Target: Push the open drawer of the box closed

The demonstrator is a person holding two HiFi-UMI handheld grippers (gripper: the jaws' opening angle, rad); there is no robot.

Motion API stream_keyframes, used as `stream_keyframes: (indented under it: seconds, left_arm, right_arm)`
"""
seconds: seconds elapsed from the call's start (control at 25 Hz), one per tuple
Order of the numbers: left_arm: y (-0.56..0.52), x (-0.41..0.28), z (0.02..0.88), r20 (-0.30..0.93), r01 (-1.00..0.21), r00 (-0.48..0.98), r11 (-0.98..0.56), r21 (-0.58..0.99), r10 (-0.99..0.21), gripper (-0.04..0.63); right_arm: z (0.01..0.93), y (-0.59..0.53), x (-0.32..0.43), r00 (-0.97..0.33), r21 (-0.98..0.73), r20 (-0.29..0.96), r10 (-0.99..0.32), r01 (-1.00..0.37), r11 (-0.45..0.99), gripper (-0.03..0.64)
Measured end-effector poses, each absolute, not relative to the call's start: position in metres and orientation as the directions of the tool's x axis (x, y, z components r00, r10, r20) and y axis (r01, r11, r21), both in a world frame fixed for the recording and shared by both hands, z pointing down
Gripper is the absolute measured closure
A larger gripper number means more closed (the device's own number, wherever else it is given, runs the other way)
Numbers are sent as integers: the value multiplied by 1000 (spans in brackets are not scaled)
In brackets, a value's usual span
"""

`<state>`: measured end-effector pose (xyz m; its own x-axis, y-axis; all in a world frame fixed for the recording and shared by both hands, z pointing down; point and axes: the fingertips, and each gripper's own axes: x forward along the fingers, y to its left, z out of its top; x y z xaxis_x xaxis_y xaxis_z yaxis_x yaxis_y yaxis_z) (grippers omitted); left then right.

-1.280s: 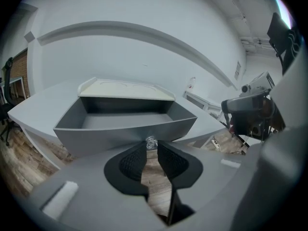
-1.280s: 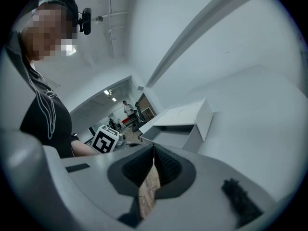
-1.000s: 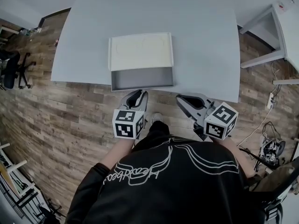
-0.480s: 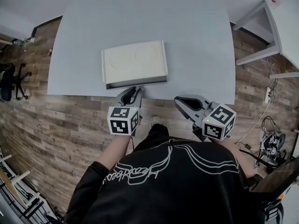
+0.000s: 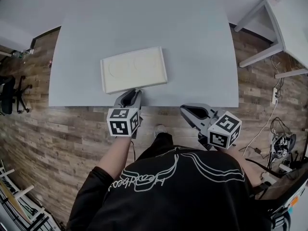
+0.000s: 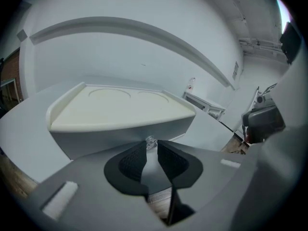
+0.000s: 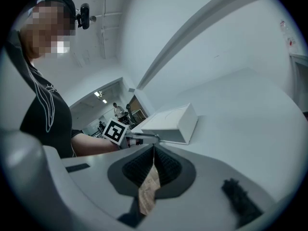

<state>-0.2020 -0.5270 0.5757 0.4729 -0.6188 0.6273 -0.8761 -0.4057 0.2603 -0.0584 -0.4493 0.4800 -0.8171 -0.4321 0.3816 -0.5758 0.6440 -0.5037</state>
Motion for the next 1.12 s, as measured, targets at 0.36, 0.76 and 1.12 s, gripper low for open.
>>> stream_keyframes:
  seconds: [0.36,0.76,1.12]
  left_arm:
    - [-485,-202,550,590,-894,446,-364,261,-673,488]
    - [-356,-112,431,287,-693,720,-629,353,-632,588]
    - [-265,-52,371,217,-596,802,-767,239,-556,588]
  right_arm:
    - [474,-403,-40,-831,-489,353,-430,-556,672,607]
    - [425,-322,-28,-891,-418,254,-376,-452,788,607]
    - [371,-258,-8,-931,-329,188,-313,-360,873,607]
